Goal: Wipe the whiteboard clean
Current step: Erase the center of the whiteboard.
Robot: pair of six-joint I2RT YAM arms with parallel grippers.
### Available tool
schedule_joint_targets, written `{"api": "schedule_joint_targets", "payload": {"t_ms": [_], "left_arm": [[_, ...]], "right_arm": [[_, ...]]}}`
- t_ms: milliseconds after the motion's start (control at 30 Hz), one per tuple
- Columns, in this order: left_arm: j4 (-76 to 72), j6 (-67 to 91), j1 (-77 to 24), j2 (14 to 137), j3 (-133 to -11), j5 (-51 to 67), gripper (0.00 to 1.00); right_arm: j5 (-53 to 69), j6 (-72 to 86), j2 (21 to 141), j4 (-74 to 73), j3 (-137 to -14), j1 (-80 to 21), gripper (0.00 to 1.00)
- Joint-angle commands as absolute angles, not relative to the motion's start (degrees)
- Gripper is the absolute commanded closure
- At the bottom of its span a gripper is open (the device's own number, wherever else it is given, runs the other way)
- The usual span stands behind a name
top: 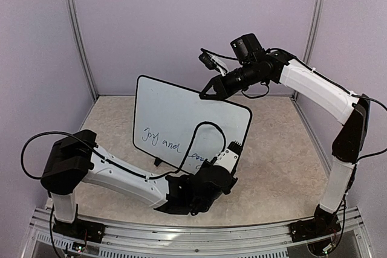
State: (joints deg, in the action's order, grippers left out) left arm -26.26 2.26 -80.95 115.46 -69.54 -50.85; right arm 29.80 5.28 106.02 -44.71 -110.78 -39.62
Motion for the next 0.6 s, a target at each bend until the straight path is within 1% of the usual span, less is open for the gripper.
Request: {"api": "schedule_joint_targets", "payload": {"t_ms": [0,133,267,367,467,567], "left_arm": [[-31.24,-2.76,-77.67,118.4,-72.53,-56.94,0.87],[-34.96,-6.94,-78.23,119.1,-73.56,-57.88,0.87],[-38.84,-11.82,-78.66,120.93,-74.74,-61.88,0.87],[-41.78,-13.65,-78.63,120.82,-74.15,-61.86,0.87],[-42.03,-13.4,-78.66,119.93,-73.92,-59.9,0.87],[-38.03,-10.91,-79.04,119.74,-73.98,-58.8,0.87]], "right_arm": [[32.61,7.89,107.65,-52.73,-110.82,-42.47,1.0],[32.53,7.95,107.64,-52.63,-110.82,-42.49,1.0],[32.78,7.94,107.81,-52.57,-111.05,-42.45,1.0],[32.79,7.89,107.93,-52.73,-111.18,-42.49,1.0],[32.87,7.78,108.17,-52.79,-111.42,-42.48,1.0],[32.87,7.78,108.08,-52.97,-111.61,-42.48,1.0]]}}
